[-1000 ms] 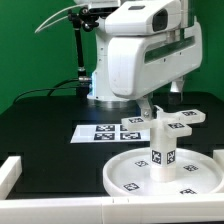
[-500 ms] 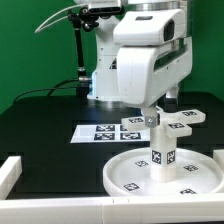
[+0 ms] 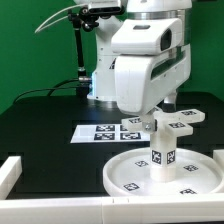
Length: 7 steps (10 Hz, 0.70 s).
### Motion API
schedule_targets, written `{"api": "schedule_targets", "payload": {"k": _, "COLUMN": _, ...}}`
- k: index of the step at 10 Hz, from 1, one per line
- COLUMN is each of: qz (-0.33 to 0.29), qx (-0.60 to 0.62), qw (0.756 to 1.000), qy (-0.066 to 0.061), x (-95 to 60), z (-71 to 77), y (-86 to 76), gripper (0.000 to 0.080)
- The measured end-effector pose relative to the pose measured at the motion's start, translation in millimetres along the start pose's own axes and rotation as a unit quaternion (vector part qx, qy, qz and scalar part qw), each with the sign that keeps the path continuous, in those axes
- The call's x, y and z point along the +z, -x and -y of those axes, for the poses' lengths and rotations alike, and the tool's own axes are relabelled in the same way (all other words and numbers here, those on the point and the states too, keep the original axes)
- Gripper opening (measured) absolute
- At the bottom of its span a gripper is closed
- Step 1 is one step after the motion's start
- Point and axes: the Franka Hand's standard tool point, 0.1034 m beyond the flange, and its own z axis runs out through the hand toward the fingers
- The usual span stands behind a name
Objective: Assemble round table
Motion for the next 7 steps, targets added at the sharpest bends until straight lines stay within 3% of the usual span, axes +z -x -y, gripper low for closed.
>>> {"api": "schedule_targets", "payload": {"k": 2, "qz": 0.000, "qx": 0.003, "qw": 1.000, "qy": 0.000, "x": 0.6, "z": -0.1, "y": 0.6, "gripper": 0.0649}}
{"api": "schedule_targets", "payload": {"k": 4, "qz": 0.002, "qx": 0.005, "qw": 1.000, "qy": -0.004, "x": 1.6, "z": 0.6, "y": 3.5, "gripper": 0.0443}}
{"api": "schedule_targets", "payload": {"k": 7, "qz": 0.002, "qx": 0.026, "qw": 1.000, "qy": -0.004, "x": 1.6, "z": 0.4, "y": 3.8, "gripper": 0.0446}}
